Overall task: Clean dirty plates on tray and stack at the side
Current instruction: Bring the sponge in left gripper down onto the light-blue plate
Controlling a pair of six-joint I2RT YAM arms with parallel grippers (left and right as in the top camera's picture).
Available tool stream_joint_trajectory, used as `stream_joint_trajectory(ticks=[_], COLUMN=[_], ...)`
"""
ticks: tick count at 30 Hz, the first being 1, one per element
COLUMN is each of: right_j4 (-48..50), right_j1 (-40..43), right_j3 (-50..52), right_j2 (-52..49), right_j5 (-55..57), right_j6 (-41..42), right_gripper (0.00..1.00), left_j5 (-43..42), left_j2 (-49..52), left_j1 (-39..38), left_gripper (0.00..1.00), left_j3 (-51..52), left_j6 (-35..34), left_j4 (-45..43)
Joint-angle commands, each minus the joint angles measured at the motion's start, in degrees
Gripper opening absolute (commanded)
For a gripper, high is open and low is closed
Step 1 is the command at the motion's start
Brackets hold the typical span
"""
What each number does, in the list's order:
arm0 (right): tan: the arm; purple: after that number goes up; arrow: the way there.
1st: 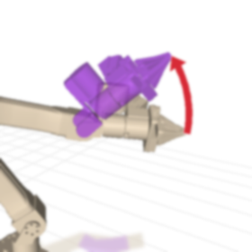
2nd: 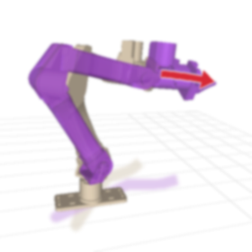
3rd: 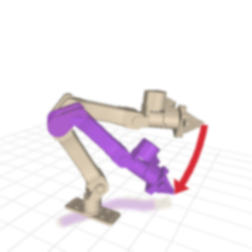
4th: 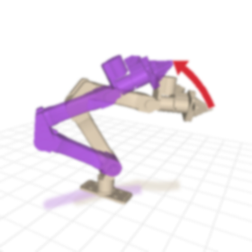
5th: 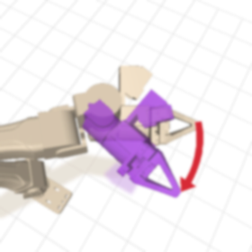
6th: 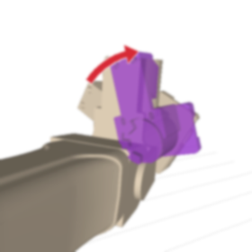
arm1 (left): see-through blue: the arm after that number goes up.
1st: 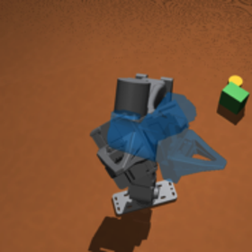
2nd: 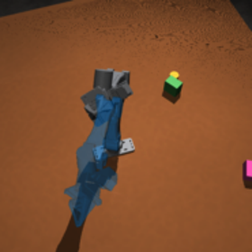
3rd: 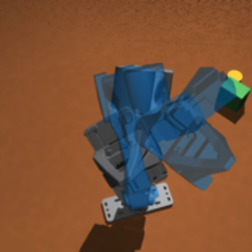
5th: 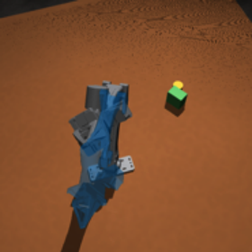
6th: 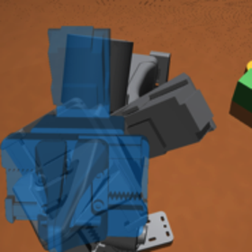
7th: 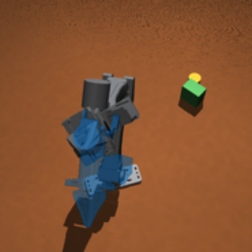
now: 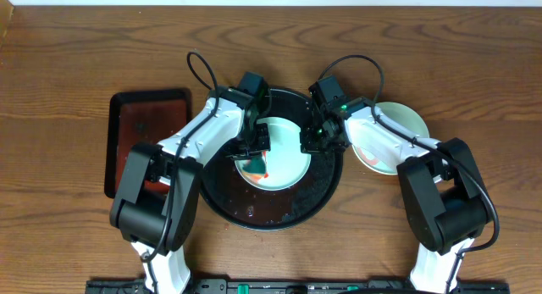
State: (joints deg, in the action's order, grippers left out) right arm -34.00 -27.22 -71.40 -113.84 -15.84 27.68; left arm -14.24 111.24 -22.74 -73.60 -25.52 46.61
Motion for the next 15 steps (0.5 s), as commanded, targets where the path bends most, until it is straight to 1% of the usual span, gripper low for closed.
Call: stream_joint_trajectory(ticks=[1, 5, 11, 13, 15], right_j4=[-0.3, -0.3, -0.3, -0.4, -0.4], right_j1=[-1.0, -1.0, -1.0, -1.0, -1.0], right_j3=[2.5, 2.5, 2.5, 2.5, 2.5], right_j2=[-2.6, -2.6, -2.6, -2.6, -2.6], right_j5=[2.6, 2.5, 2.5, 2.6, 2.6], right_j6=[1.4, 1.4, 1.4, 1.4, 1.4], right_gripper=[0.01, 0.01, 0.01, 0.01, 0.01], left_j5=[-15.1, -16.7, -16.6, -13.1, -6.7], left_j2=[2.6, 2.6, 2.6, 2.6, 2.6], left_j1=[-0.9, -0.9, -0.8, -0.7, -0.7], left_gripper=[0.08, 0.08, 0.08, 0.07, 0.08], left_j3=[0.7, 0.7, 0.7, 0.7, 0.7], left_j6=[-0.3, -0.3, 0.5, 0.5, 0.5], left_j4=[0.6, -1.1, -8.4, -10.8, -12.1])
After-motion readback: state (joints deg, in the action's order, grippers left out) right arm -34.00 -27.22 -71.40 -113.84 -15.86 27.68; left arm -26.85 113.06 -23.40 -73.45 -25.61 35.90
